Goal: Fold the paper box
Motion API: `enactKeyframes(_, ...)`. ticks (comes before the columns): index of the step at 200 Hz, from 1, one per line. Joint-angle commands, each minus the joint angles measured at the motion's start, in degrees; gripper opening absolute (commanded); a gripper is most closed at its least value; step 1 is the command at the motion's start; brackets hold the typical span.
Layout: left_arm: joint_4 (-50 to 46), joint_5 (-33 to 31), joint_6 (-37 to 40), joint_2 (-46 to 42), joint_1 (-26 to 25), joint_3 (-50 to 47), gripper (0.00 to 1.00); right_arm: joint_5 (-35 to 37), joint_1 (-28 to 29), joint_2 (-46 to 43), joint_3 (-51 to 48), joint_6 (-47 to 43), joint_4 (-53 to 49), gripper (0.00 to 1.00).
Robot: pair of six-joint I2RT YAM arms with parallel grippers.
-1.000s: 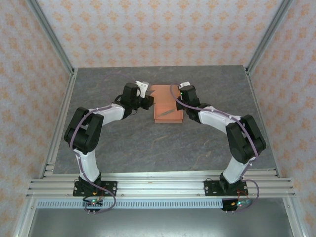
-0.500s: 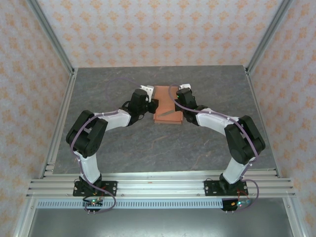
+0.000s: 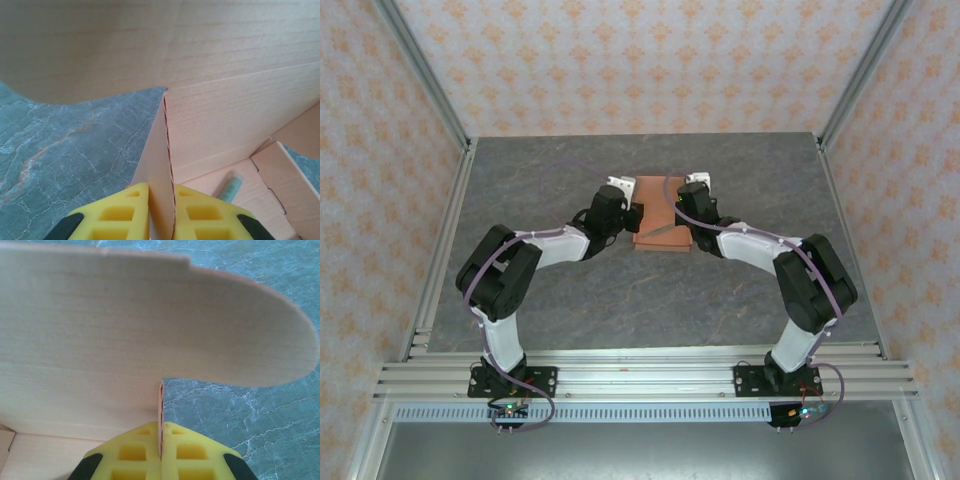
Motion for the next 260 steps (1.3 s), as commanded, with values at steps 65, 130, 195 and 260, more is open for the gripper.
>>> enactKeyframes(65, 9.4, -13.8, -1.4, -1.4, -8.1, -5.5, 0.09, 0.9, 3.0, -1.7, -3.4, 6.4, 10.2, 0.02)
enactKeyframes(130, 0.0, -30.5, -9.2, -0.7, -12.4, -1.0, 0.08, 2.2, 3.6, -1.3, -4.0, 8.2, 10.4, 0.02)
enactKeyframes(195, -7.8, -42.2, -14.7, 1.0, -14.5, 3.4, 0.07, 2.5, 3.6, -2.4, -5.4, 6.4, 8.9, 0.02)
enactKeyframes(260, -2.5, -45.1, -15.5, 1.8, -15.6, -0.5, 0.06, -0.9, 3.6, -3.8, -10.6, 1.2, 15.7, 0.02)
